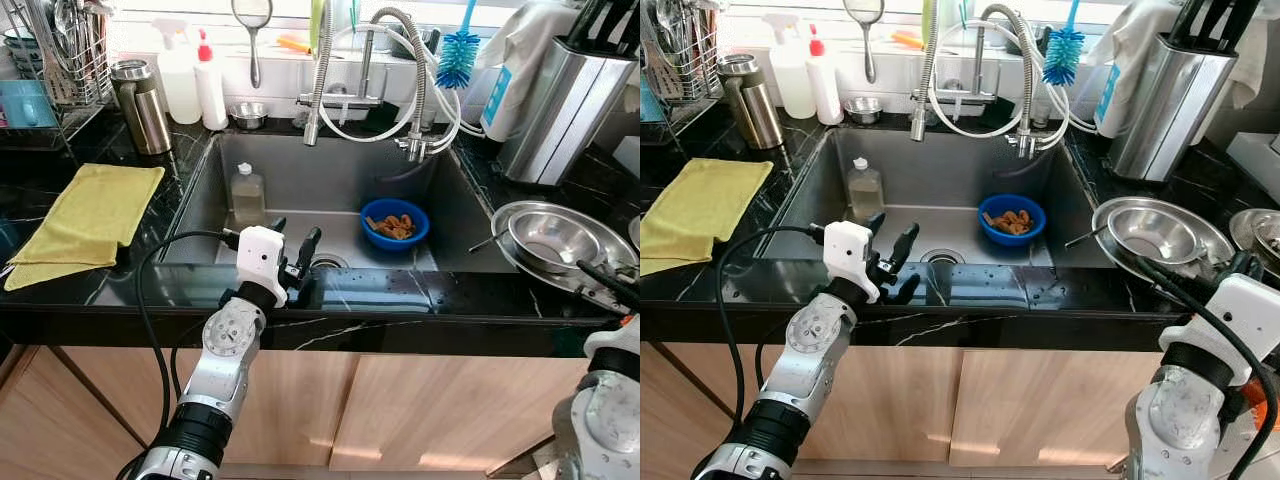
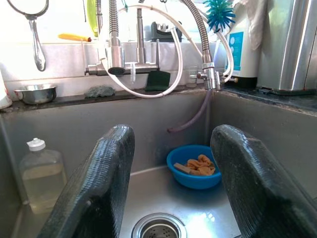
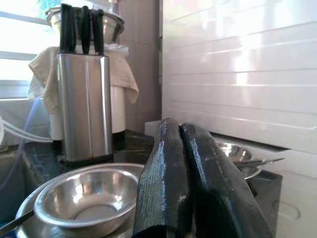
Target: Kitchen organization
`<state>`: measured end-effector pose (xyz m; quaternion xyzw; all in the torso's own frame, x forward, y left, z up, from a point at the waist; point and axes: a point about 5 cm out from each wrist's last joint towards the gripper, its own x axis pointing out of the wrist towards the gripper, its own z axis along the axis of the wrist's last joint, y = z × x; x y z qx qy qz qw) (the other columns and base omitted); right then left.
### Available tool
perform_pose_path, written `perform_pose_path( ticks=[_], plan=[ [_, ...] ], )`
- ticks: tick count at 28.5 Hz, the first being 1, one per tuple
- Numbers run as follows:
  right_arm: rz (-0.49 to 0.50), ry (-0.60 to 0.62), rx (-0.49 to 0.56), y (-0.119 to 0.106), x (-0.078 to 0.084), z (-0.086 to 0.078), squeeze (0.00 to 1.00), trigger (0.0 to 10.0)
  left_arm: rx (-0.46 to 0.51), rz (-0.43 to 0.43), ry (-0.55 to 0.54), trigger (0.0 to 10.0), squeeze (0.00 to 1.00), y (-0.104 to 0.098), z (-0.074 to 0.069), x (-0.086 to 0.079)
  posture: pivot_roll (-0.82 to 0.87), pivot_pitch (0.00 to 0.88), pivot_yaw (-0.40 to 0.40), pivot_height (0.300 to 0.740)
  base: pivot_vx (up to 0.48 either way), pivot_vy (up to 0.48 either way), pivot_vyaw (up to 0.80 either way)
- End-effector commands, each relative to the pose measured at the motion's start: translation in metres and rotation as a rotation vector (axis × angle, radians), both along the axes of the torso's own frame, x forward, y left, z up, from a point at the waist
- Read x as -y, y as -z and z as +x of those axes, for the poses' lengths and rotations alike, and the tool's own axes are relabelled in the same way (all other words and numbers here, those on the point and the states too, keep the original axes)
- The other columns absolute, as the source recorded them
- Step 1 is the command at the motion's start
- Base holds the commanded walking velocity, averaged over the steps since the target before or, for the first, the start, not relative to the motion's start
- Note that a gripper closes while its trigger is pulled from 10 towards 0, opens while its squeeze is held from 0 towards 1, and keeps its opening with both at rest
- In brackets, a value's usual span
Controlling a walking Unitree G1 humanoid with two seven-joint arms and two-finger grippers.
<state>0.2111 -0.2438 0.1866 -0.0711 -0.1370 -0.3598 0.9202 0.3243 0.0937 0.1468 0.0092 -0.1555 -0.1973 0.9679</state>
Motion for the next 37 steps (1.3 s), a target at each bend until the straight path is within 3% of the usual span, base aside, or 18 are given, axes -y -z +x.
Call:
perform_pose_path(
  ticks=[1,16,26,31,35,37],
  plan=[
    [-0.039,0.022,0.044,-0.014,0.003,-0.002,0.00,0.0,0.012,0.009,0.007,10.0,0.00,-0.002,0.001,0.003,0.06,0.018,-0.076,0.740,0.000,0.000,0.00],
    [-0.162,-0.177,0.115,-0.047,-0.021,0.020,0.00,0.0,0.013,0.005,0.000,10.0,0.00,-0.003,0.002,0.003,0.07,0.021,-0.074,0.740,0.000,0.000,0.00],
    [-0.208,-0.174,0.168,-0.070,-0.018,0.024,0.00,0.0,0.009,-0.003,0.005,10.0,0.00,-0.002,0.001,0.004,0.06,0.016,-0.074,0.740,0.000,0.000,0.00],
    [-0.217,-0.196,0.236,-0.091,-0.016,0.036,0.00,0.0,0.007,-0.015,0.008,10.0,0.00,-0.002,0.001,0.006,0.06,0.001,-0.071,0.740,0.000,0.000,0.00],
    [-0.142,-0.271,0.237,-0.097,-0.012,0.062,0.00,0.0,0.006,-0.017,0.007,10.0,0.00,-0.001,0.001,0.006,0.05,0.000,-0.066,0.740,0.000,0.000,0.00],
    [-0.088,-0.426,0.176,-0.086,-0.020,0.091,0.00,0.0,0.005,-0.018,0.010,10.0,0.00,-0.001,0.001,0.008,0.06,0.000,-0.068,0.740,0.000,0.000,0.00]
  ],
)
